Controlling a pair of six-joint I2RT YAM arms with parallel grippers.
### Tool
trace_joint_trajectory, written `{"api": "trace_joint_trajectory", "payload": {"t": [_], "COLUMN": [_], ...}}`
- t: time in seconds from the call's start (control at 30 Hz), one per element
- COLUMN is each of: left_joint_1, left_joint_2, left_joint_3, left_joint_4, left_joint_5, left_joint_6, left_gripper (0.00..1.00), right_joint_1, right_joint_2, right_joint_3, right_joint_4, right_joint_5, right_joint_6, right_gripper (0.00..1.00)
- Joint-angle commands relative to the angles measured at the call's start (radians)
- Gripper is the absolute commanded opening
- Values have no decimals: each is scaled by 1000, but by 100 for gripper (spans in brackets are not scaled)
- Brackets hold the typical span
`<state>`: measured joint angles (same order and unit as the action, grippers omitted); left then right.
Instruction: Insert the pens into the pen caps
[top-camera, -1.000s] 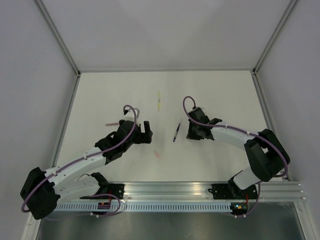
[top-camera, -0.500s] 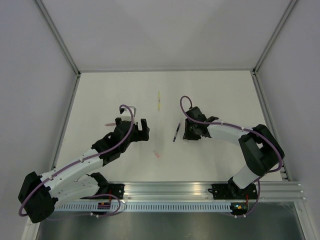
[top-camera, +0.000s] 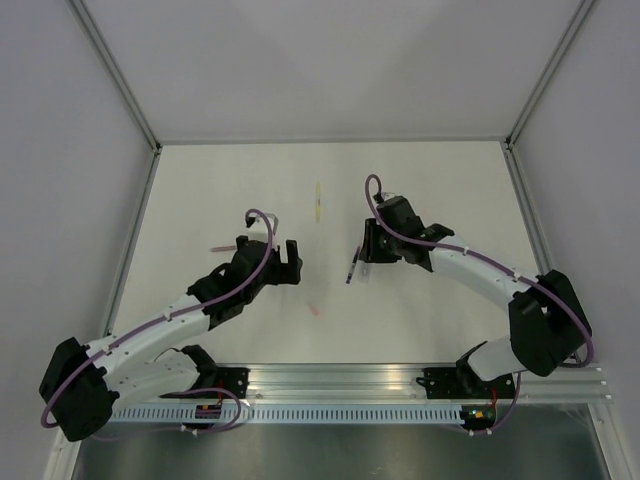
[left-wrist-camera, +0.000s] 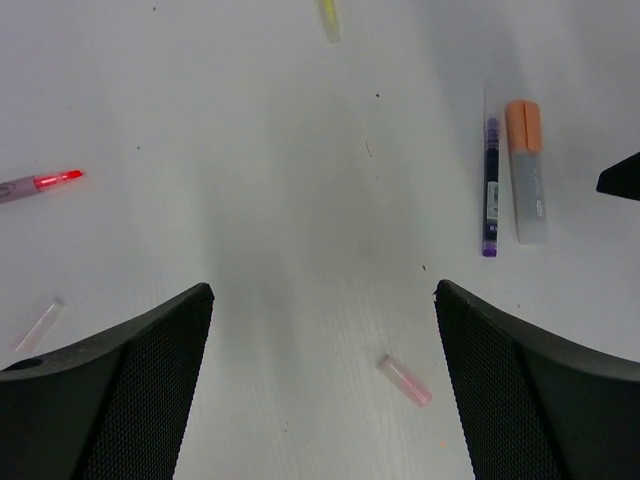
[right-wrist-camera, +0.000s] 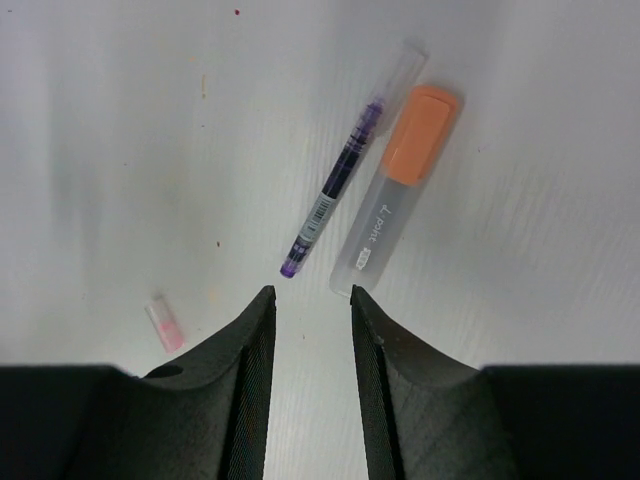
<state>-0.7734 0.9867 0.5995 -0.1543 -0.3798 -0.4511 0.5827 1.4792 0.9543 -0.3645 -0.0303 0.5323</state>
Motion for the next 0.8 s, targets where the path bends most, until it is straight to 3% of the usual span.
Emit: {"api": "trace_joint_trajectory", "payload": {"t": [0.0, 0.23, 0.37, 0.47, 0.77], "left_joint_1": [3, 40, 150, 200, 209], "left_joint_2": [35, 262, 403, 539, 995], "left_joint_3": [58, 337, 451, 549, 953], "left_joint_4": [18, -105, -131, -165, -293], "left_joint_5": [50, 82, 176, 187, 191], "left_joint_6": [14, 23, 31, 54, 60], "left_gripper": [95, 93, 91, 85, 68], "right_joint_1": [3, 3, 3, 3, 5], "right_joint_2": [-71, -177, -229, -293, -401], "right_joint_3": [-6, -161, -207, -242, -259], "right_joint_4": [24, 222, 309, 345, 332], "right_joint_5": [-43, -217, -258, -272, -250], "right_joint_6": [-49, -9, 6, 32, 18], "right_gripper": [41, 41, 41, 41, 41]}}
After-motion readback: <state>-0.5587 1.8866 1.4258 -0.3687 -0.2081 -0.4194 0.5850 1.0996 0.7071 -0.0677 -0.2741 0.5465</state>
